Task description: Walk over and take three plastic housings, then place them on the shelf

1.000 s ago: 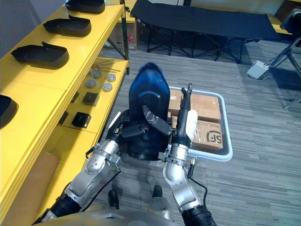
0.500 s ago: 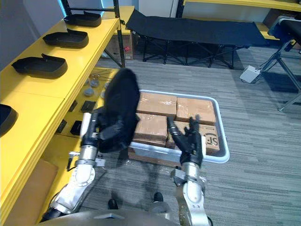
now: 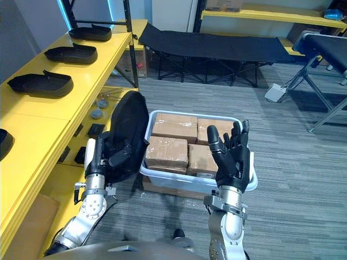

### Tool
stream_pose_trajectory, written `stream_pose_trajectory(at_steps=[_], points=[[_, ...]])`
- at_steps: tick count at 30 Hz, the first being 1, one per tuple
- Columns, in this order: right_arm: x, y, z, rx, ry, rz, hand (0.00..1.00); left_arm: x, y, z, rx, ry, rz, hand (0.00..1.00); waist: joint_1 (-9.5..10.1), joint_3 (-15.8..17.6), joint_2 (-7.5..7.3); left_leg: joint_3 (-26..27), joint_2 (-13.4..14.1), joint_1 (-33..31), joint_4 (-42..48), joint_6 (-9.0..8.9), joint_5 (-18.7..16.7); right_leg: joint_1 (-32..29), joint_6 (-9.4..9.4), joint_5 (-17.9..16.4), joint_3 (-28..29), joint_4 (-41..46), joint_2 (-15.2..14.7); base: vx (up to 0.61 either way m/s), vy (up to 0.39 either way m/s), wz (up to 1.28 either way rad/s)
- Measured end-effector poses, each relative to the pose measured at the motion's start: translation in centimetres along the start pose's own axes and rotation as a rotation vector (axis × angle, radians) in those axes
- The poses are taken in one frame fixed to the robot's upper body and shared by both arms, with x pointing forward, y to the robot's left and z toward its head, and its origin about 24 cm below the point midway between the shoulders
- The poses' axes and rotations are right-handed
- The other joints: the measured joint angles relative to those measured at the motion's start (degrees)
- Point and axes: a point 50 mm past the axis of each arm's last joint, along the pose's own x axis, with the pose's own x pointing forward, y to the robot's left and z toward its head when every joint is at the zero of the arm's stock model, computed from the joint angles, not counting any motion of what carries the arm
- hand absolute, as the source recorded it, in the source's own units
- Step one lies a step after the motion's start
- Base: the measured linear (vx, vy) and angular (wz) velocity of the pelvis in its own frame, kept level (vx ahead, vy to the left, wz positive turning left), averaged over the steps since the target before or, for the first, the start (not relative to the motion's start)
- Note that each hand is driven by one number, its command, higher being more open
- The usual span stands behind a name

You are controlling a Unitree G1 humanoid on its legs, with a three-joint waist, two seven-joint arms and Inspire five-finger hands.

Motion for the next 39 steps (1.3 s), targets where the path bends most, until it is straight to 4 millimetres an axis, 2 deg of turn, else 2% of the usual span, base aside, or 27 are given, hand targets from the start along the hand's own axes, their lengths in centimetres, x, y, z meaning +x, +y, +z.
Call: stream_pose_trajectory(at_steps=[3,4,6,12,15,18,19,22,25,26,28,29,31,32,36,39], points=[[-0.2,-1.6,-1.0,-0.120,0.073,-0.111,1.00,0.3,0.0,0.1,-0.255,0.074,-0.012,0.00,-0.04,0.0,0.01,0.2,0.0,0.1,0.0,0.00,0.0,-0.1,0.00,0.0,0.3,0.2,0.0,-0.02,-0.009,-0.04],[-0.3,-2.0,-1.3,-0.132,0.090,-0.129,1.00,0.3,0.1,0.3,-0.291,0.078,-0.019,0.00,-0.03,0.0,0.03,0.2,0.0,0.1,0.0,-0.01,0.0,-0.1,0.00,0.0,0.3,0.2,0.0,0.00,0.000,0.00],[-0.9,-3.1,-1.9,-0.161,0.138,-0.181,1.00,-0.1,0.2,1.1,-0.432,0.065,-0.047,0.00,-0.08,-0.1,0.31,0.3,0.0,0.3,0.0,-0.07,-0.1,0.0,-0.05,-0.1,0.3,0.4,0.0,0.00,0.000,0.00],[-0.6,-3.9,-1.3,-0.162,0.117,-0.173,1.00,-0.3,1.2,4.4,-0.639,-0.078,-0.122,0.00,-0.01,-0.5,1.20,-0.1,0.0,0.8,0.0,-0.04,-0.3,0.5,-0.06,-0.3,0.0,0.8,-0.1,-0.02,-0.002,0.04],[0.2,-3.4,-1.2,-0.155,0.103,-0.112,1.00,-0.1,2.5,5.6,-0.657,-0.148,-0.081,0.00,0.13,-0.5,1.41,-2.1,-0.1,0.6,-0.1,-0.38,-0.2,1.4,0.11,-0.9,-1.9,0.8,-0.3,-0.02,-0.007,0.29],[1.4,-2.2,-1.3,-0.161,0.115,-0.024,1.00,-0.3,4.8,6.8,-0.655,-0.220,0.012,0.00,1.77,-0.5,1.47,-5.7,-0.1,-0.6,-0.2,-0.11,0.5,2.4,-0.26,-1.7,-5.8,0.8,-0.3,-0.03,-0.022,0.66],[2.1,-1.3,-1.5,-0.176,0.120,0.041,1.00,-0.7,6.2,6.8,-0.645,-0.237,0.075,0.00,3.12,-0.5,1.51,-7.9,-0.1,-1.5,-0.2,-0.50,1.2,2.7,-0.14,-1.9,-8.0,0.8,-0.3,0.00,-0.027,0.69],[3.7,1.2,-2.2,-0.231,0.123,0.194,1.00,-1.8,9.1,5.8,-0.610,-0.221,0.221,0.00,5.99,-0.3,1.60,-13.3,-0.2,-3.1,0.0,-0.43,2.6,4.2,-0.38,-2.1,-13.6,0.8,-0.1,0.01,-0.052,0.94],[5.0,2.8,-2.7,-0.298,0.117,0.270,1.00,-2.6,10.3,4.9,-0.576,-0.189,0.276,0.00,8.51,0.5,1.41,-16.7,-0.5,-4.3,0.0,-0.59,3.5,6.2,-0.38,-2.9,-19.0,0.8,-0.3,-0.02,-0.025,1.27],[5.4,3.4,-2.7,-0.338,0.107,0.286,1.00,-2.8,10.7,4.7,-0.564,-0.189,0.269,0.00,9.12,1.4,1.42,-10.4,0.9,-6.6,1.6,0.20,2.3,8.6,-0.05,-3.5,-25.9,0.8,-0.7,-0.04,-0.001,1.88],[5.7,3.3,-2.6,-0.382,0.092,0.284,1.00,-2.9,10.4,4.8,-0.567,-0.205,0.222,0.00,9.00,2.4,1.87,-3.5,2.8,-8.3,4.3,1.12,3.0,10.5,0.45,-4.2,-31.4,1.6,-1.1,-0.03,0.055,1.97],[5.8,3.4,-2.8,-0.397,0.100,0.283,1.00,-3.0,10.2,4.9,-0.567,-0.221,0.196,0.00,9.62,2.8,2.11,-1.2,3.1,-8.7,4.6,1.05,4.5,10.9,1.68,-5.9,-33.9,3.1,-2.1,-0.03,0.087,1.32],[5.8,4.3,-3.5,-0.412,0.110,0.312,1.00,-3.3,10.3,4.9,-0.571,-0.238,0.201,0.00,11.09,3.2,2.39,-2.3,1.4,-8.7,4.2,1.23,4.7,10.7,2.23,-6.8,-33.9,5.2,-3.7,0.02,0.136,0.57],[5.8,4.6,-3.7,-0.405,0.116,0.318,1.00,-3.4,10.4,5.0,-0.570,-0.245,0.205,0.00,11.22,3.4,2.39,-2.2,1.1,-8.6,4.2,1.40,4.6,10.6,2.18,-7.0,-33.6,5.5,-4.1,0.04,0.172,0.10],[5.2,5.6,-4.6,-0.361,0.152,0.344,1.00,-3.4,10.4,5.2,-0.576,-0.270,0.207,0.00,10.95,5.3,2.24,-0.6,-0.2,-7.3,4.5,2.88,3.9,10.5,2.09,-7.1,-31.1,6.9,-6.2,0.02,0.127,-0.21],[4.5,5.8,-5.0,-0.351,0.169,0.369,1.00,-3.4,10.1,5.3,-0.580,-0.281,0.171,0.00,10.40,5.7,1.75,0.5,-0.7,-7.1,4.5,3.01,3.2,9.8,2.18,-8.0,-29.9,8.4,-7.5,0.01,0.080,-0.19]])
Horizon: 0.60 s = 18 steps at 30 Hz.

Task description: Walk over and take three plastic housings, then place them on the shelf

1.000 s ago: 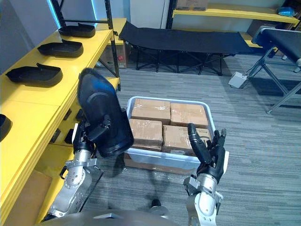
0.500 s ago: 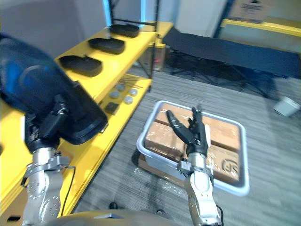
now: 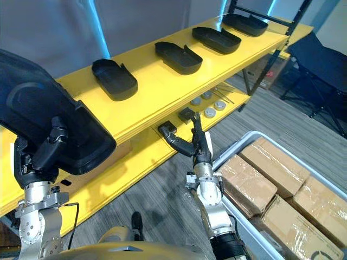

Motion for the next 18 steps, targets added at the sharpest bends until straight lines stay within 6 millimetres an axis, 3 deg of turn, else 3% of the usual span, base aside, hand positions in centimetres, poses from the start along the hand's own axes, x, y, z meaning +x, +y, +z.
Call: stream_pose_trajectory(at_steps=[5,8,9,10,11,12,13,14,16,18], points=[[0.0,1.2,0.3,0.037,-0.025,0.027,1.00,0.1,-0.4,0.0,-0.008,-0.002,-0.031,0.00,0.31,0.8,-0.99,0.3,-0.7,-1.6,6.2,0.46,-3.6,-1.1,1.13,-3.4,0.8,5.8,-2.9,0.03,0.045,0.02],[0.0,1.7,0.6,0.066,-0.050,0.010,1.00,0.7,-1.0,0.5,-0.008,-0.043,-0.059,0.00,0.89,1.8,-3.21,-0.1,-2.7,-1.3,8.7,1.38,-6.3,-0.6,0.25,-6.8,-0.8,11.4,-7.6,0.06,0.055,0.23],[0.0,1.5,0.7,0.067,-0.064,-0.002,1.00,1.1,-1.5,0.8,0.019,-0.075,-0.083,0.00,0.40,2.2,-3.54,-0.8,-3.4,-1.1,9.2,1.83,-7.1,-1.4,-1.77,-7.1,-0.2,16.8,-9.1,0.10,0.055,0.46],[0.0,1.1,0.7,0.065,-0.068,-0.013,1.00,1.4,-1.8,0.9,0.044,-0.092,-0.101,0.00,0.06,2.2,-3.24,-2.1,-4.1,-0.9,9.3,2.40,-7.5,-3.8,-5.54,-5.3,2.9,23.0,-10.6,0.12,0.131,0.74],[0.0,0.5,0.9,0.065,-0.081,-0.040,1.00,1.9,-2.3,1.4,0.095,-0.127,-0.147,0.00,-1.08,2.2,-2.69,-4.4,-4.3,0.4,8.6,3.09,-7.8,-8.3,-10.62,0.6,11.5,31.4,-10.5,0.10,0.154,0.64],[0.1,0.3,0.9,0.061,-0.087,-0.045,1.00,2.0,-2.3,1.6,0.105,-0.136,-0.158,0.00,-1.34,2.3,-2.55,-5.3,-4.2,0.8,8.2,3.34,-7.8,-9.6,-10.03,0.6,13.2,33.0,-10.2,0.15,0.142,0.78],[0.1,0.1,1.3,0.076,-0.113,-0.064,1.00,2.7,-2.6,2.1,0.140,-0.174,-0.193,0.00,-2.34,2.3,-2.34,-7.9,-4.1,1.0,7.3,4.25,-7.7,-12.4,-7.26,-2.8,18.9,35.6,-7.4,0.12,0.047,0.78],[0.1,-0.2,1.9,0.079,-0.145,-0.069,1.00,3.2,-2.9,2.5,0.142,-0.200,-0.209,0.00,-3.12,2.2,-2.52,-9.7,-4.1,1.0,6.6,4.63,-7.5,-13.8,-6.40,-6.1,21.6,34.8,-4.6,0.15,0.047,0.93],[0.2,-1.0,3.5,0.082,-0.233,-0.080,1.00,4.1,-3.4,3.0,0.129,-0.246,-0.212,0.00,-3.23,2.2,-2.49,-11.9,-4.6,1.3,5.9,4.71,-7.6,-16.2,-6.37,-9.1,24.2,28.0,0.3,0.18,0.069,0.67],[0.2,-1.3,4.7,0.082,-0.294,-0.074,1.00,4.5,-3.3,3.0,0.125,-0.256,-0.191,0.00,-3.31,2.1,-2.30,-13.5,-4.8,2.0,6.0,4.04,-8.0,-18.1,-6.05,-8.8,26.6,23.2,2.9,0.21,0.036,0.53]])
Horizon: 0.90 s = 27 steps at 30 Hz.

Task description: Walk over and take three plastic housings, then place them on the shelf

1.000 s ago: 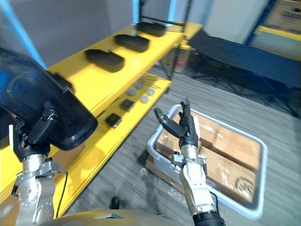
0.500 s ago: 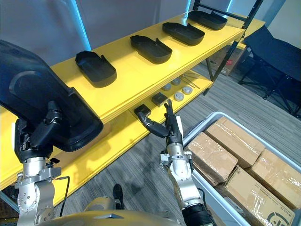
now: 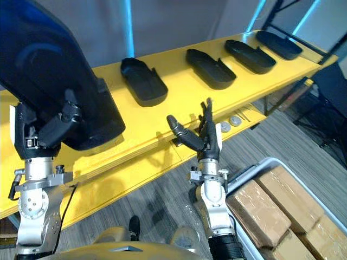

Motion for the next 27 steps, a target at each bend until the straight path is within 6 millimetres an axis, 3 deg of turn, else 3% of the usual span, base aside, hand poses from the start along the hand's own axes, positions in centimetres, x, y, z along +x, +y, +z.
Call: stream_pose_trajectory(at_steps=[2,4,5,6,10,16,22,25,26,27], points=[[0.1,-0.1,0.7,-0.004,-0.039,0.012,1.00,-0.1,0.2,-0.2,0.006,0.012,0.018,0.00,-0.67,0.0,0.38,-1.9,-0.1,0.9,0.2,-0.23,-0.2,-0.6,0.88,0.6,2.7,-4.1,1.8,0.23,-0.017,0.64],[0.3,-0.2,1.4,-0.017,-0.071,0.039,1.00,-0.2,0.3,-0.4,0.008,0.027,0.041,0.00,-0.82,-0.5,-0.30,-4.3,-0.5,1.5,0.7,-1.49,-1.0,0.0,2.55,3.4,4.3,-10.8,2.9,0.22,-0.097,0.68],[0.4,-0.2,1.7,-0.020,-0.082,0.047,1.00,-0.3,0.4,-0.5,0.010,0.030,0.045,0.00,-0.68,-0.6,-0.62,-4.6,-0.8,1.4,1.1,-2.12,-1.4,0.5,2.20,5.5,4.2,-13.0,3.0,0.21,-0.147,0.58],[0.5,-0.1,2.2,-0.019,-0.105,0.057,1.00,-0.5,0.5,-0.6,0.013,0.040,0.055,0.00,-0.33,-1.1,-1.49,-5.0,-1.5,1.3,2.2,-2.95,-2.7,1.7,1.97,12.0,3.8,-16.3,3.0,0.23,-0.189,0.44],[0.9,-0.6,4.3,-0.056,-0.193,0.083,1.00,-1.9,0.3,-1.3,-0.050,0.106,0.078,0.00,0.27,-2.6,1.25,-5.6,1.4,-0.9,6.1,-5.17,-5.9,7.1,2.16,12.1,-0.1,-24.0,5.7,0.19,-0.175,0.33],[1.2,-2.0,7.5,-0.114,-0.350,-0.007,1.00,-1.6,-1.1,0.1,-0.152,0.036,-0.023,0.00,0.35,-2.9,1.96,-5.2,2.4,-0.6,5.0,-5.46,-5.6,7.8,1.84,12.0,-1.0,-24.9,6.7,0.06,-0.069,0.15],[0.6,-1.3,10.1,-0.059,-0.490,0.034,1.00,-1.0,-1.4,2.9,-0.196,-0.109,-0.074,0.00,-0.27,-4.4,2.54,-5.6,1.5,0.9,2.3,-5.12,-4.3,8.9,1.67,11.9,-1.1,-25.9,6.0,-0.03,0.011,0.02],[0.5,-0.9,10.1,-0.020,-0.495,0.060,1.00,-1.2,-1.3,3.1,-0.202,-0.107,-0.073,0.00,-1.22,-5.0,3.42,-6.2,1.3,0.8,0.3,-5.55,-3.8,9.6,1.52,11.8,-4.1,-25.9,5.4,-0.07,-0.016,0.46],[0.4,-0.8,10.0,-0.017,-0.493,0.058,1.00,-1.2,-1.3,3.0,-0.204,-0.105,-0.077,0.00,-1.44,-5.0,3.48,-3.9,2.1,0.7,-0.2,-4.73,-4.5,9.9,1.53,11.8,-5.5,-25.9,5.2,-0.08,-0.024,0.88],[0.4,-0.8,10.0,-0.015,-0.491,0.047,1.00,-1.3,-1.4,3.0,-0.234,-0.102,-0.089,0.00,-2.40,-5.0,3.45,2.5,4.3,0.5,-0.9,-5.07,-4.8,10.5,1.56,11.8,-8.2,-25.9,4.4,-0.08,-0.020,1.19]])
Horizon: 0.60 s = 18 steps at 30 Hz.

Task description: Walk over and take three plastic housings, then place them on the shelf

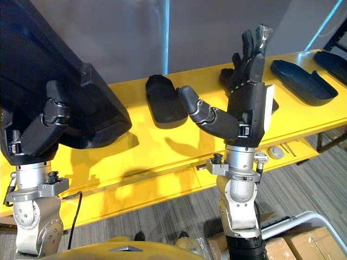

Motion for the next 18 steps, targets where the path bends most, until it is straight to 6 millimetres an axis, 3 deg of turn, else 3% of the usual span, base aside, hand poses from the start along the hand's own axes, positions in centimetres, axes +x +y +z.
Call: stream_pose_trajectory(at_steps=[2,3,5,7,8,9,10,12,13,15,16,18], points=[[0.0,-0.5,0.0,-0.020,0.003,-0.016,1.00,0.0,-0.4,-0.2,-0.024,0.004,-0.018,0.00,-0.36,-0.4,0.76,5.7,2.4,-1.7,1.2,-0.05,1.4,0.2,0.02,0.0,-3.2,0.3,-0.9,-0.07,0.048,1.14],[0.1,-0.8,-0.3,-0.034,0.013,-0.019,1.00,-0.1,-0.5,-0.3,-0.028,0.007,-0.027,0.00,-0.06,-0.4,1.56,6.4,3.0,-2.9,2.4,-0.60,4.6,0.0,0.31,-0.6,-3.8,1.1,-1.2,-0.05,0.157,0.60],[0.0,-0.7,-1.1,-0.026,0.051,-0.008,1.00,-0.2,-0.4,-0.4,-0.025,0.018,-0.018,0.00,0.91,-0.3,1.15,5.0,1.3,-3.5,4.0,-0.58,6.0,-1.1,0.33,-2.6,-3.0,4.0,-3.1,-0.07,0.158,0.35],[0.0,-0.2,-2.0,0.025,0.090,0.017,1.00,-0.3,0.0,-0.6,-0.014,0.027,0.011,0.00,1.21,-0.1,-2.32,0.7,-3.4,-5.8,6.1,-4.15,10.8,-3.9,1.08,-3.9,-1.9,7.6,-9.5,-0.12,0.158,0.15],[0.1,0.1,-2.1,0.052,0.099,0.028,1.00,-0.4,0.1,-0.6,-0.009,0.023,0.022,0.00,1.53,0.2,-2.68,0.9,-2.4,-7.0,10.7,0.58,7.7,-4.5,1.28,-3.6,-0.8,7.9,-10.3,-0.10,0.162,-0.27],[0.2,0.8,-2.3,0.111,0.106,0.052,1.00,-0.6,0.3,-0.7,-0.005,0.014,0.042,0.00,1.50,0.1,-1.27,-0.5,1.9,-7.6,16.8,0.32,4.8,-5.2,1.76,-3.6,0.8,9.0,-10.0,-0.10,0.234,-0.65],[0.2,1.6,-2.6,0.171,0.119,0.076,1.00,-0.9,0.5,-0.7,-0.001,0.014,0.060,0.00,1.54,0.0,-0.22,-3.4,3.6,-6.7,17.9,-1.65,2.9,-6.6,2.58,-4.1,3.8,10.6,-10.1,-0.10,0.300,-0.79],[0.1,2.6,-3.2,0.237,0.145,0.099,1.00,-1.2,0.6,-0.8,0.008,0.022,0.071,0.00,0.96,-0.4,0.93,-4.1,2.1,-6.1,18.1,-2.71,0.2,-8.4,3.31,-3.8,8.4,11.0,-10.6,-0.08,0.388,-0.67],[-0.1,3.1,-3.4,0.259,0.155,0.103,1.00,-1.2,0.6,-0.9,0.013,0.026,0.068,0.00,-0.32,-0.4,0.77,-4.0,1.1,-6.1,17.6,-2.69,-1.3,-8.6,3.97,-3.3,9.8,10.5,-11.1,-0.08,0.441,-0.15],[-0.3,3.6,-3.7,0.293,0.177,0.095,1.00,-1.0,0.3,-1.2,0.037,0.033,0.036,0.00,-1.63,-0.3,0.86,-2.2,0.4,-5.4,16.1,-2.86,-5.8,-8.5,7.30,-0.8,10.0,9.5,-12.4,-0.07,0.324,0.15],[-0.6,3.8,-4.2,0.301,0.202,0.081,1.00,-0.9,0.4,-1.5,0.042,0.048,0.020,0.00,-1.38,0.3,-0.06,-0.8,-0.7,-5.5,17.4,-2.62,-5.9,-7.6,7.83,1.0,10.3,8.4,-13.6,-0.07,0.279,-0.06],[-1.3,4.6,-5.2,0.283,0.258,0.069,1.00,-0.8,0.5,-2.5,0.048,0.101,-0.001,0.00,-0.26,0.4,0.21,0.8,-2.1,-6.4,20.2,-0.52,-7.9,-6.2,7.67,7.9,11.2,4.2,-14.6,-0.11,0.384,-0.25]])
